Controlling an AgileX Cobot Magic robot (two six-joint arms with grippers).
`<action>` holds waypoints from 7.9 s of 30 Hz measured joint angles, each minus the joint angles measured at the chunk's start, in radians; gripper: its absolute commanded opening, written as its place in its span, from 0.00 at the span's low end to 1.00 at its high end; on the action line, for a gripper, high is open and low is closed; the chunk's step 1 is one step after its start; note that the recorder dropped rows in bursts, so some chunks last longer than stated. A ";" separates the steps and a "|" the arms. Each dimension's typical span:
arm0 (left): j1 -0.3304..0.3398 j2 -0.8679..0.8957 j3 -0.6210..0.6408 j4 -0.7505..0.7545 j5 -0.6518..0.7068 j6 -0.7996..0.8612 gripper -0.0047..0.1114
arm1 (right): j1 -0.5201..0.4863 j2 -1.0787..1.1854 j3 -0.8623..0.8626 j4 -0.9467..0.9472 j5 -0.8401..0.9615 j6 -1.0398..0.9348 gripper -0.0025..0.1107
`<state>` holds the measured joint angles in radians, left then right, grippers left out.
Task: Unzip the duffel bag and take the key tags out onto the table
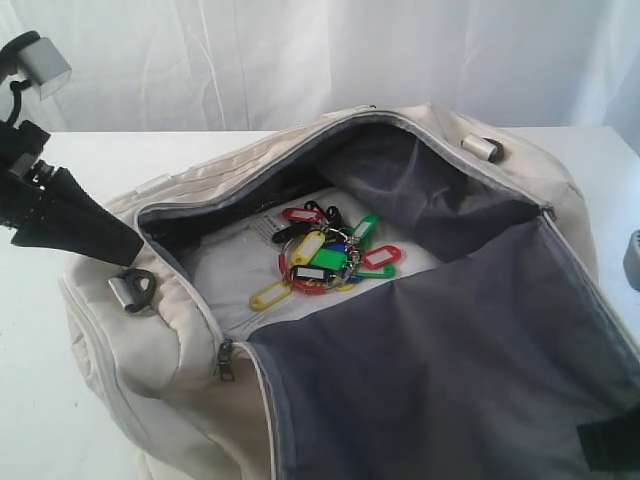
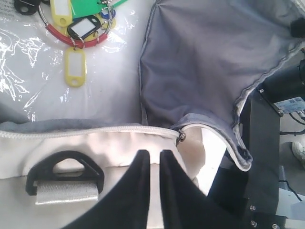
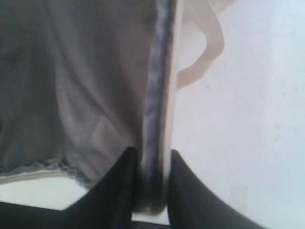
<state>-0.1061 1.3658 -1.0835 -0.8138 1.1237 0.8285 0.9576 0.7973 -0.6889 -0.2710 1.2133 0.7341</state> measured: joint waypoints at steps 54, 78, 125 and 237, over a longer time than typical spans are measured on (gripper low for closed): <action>-0.577 0.567 -0.599 0.632 -0.321 -0.255 0.62 | 0.000 0.000 -0.126 -0.617 -0.121 0.004 0.03; -0.629 0.645 -0.609 0.686 -0.526 -0.326 0.04 | 0.000 0.000 -0.126 -0.617 -0.121 0.004 0.03; -0.478 0.028 -0.569 1.484 0.008 -0.812 0.04 | 0.000 0.000 -0.126 -0.617 -0.121 0.004 0.03; -0.107 -1.031 0.283 0.776 -0.380 -0.789 0.04 | 0.000 0.000 -0.126 -0.616 -0.121 0.004 0.03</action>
<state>-0.2136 0.3348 -0.8005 -0.0374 0.7435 0.0393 0.9576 0.7968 -0.8145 -0.8873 1.0924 0.7381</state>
